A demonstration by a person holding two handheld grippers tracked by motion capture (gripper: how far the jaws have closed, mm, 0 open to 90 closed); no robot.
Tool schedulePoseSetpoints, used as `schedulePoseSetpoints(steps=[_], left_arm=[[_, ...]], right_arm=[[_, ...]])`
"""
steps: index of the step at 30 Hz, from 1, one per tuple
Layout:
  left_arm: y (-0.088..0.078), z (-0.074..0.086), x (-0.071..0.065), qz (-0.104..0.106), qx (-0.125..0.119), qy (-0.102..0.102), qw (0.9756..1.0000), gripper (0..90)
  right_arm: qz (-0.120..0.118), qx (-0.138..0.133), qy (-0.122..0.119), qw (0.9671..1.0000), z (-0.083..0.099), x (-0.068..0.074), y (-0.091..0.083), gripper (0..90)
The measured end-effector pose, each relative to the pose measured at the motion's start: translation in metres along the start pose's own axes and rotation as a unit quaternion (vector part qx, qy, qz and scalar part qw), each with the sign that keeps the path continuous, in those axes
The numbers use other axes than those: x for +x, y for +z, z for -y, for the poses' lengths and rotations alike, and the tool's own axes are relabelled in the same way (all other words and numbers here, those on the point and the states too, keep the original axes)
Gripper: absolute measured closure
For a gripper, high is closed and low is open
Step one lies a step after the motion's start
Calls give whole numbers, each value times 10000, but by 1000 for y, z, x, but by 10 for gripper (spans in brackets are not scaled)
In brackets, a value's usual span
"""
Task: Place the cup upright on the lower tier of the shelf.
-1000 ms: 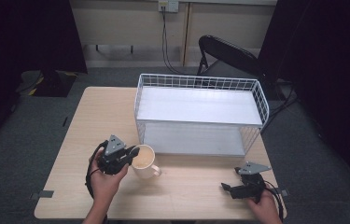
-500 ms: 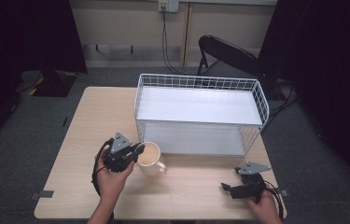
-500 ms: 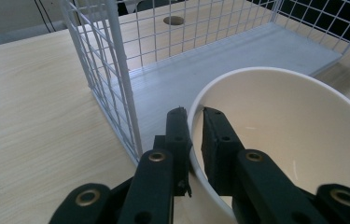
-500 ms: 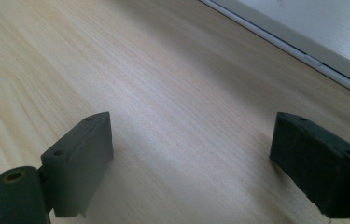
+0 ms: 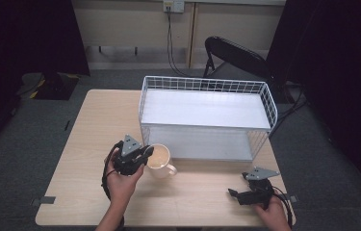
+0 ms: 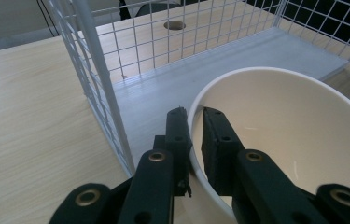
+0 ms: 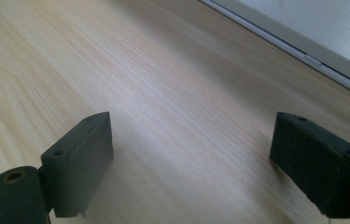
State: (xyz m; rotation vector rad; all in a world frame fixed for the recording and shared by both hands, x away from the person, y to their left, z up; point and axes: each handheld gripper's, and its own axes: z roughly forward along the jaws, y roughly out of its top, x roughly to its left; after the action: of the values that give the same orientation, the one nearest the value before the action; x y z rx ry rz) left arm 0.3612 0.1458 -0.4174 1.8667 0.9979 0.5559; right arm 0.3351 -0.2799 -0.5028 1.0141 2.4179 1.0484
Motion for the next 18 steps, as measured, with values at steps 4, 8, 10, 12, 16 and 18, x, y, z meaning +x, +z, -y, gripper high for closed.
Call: schedulePoseSetpoints(steps=[4, 8, 10, 12, 16, 18], left_arm=[[3, -3, -2, 0, -35, -21, 10000, 814], [7, -6, -5, 8, -69, -24, 10000, 814], [9, -8, -7, 34, -79, -31, 10000, 814], [10, -9, -9, 52, -50, 22, 10000, 814], [14, -9, -12, 75, -73, -17, 9999, 814], [16, -10, -13, 71, -73, -25, 9999, 814]], right_arm=[[1, 1, -1, 10000, 0, 0, 0, 125], [1, 0, -2, 10000, 0, 0, 0, 125], [2, 6, 5, 10000, 0, 0, 0, 125], [2, 5, 4, 10000, 0, 0, 0, 125], [1, 5, 5, 10000, 0, 0, 0, 125], [1, 5, 5, 10000, 0, 0, 0, 125]])
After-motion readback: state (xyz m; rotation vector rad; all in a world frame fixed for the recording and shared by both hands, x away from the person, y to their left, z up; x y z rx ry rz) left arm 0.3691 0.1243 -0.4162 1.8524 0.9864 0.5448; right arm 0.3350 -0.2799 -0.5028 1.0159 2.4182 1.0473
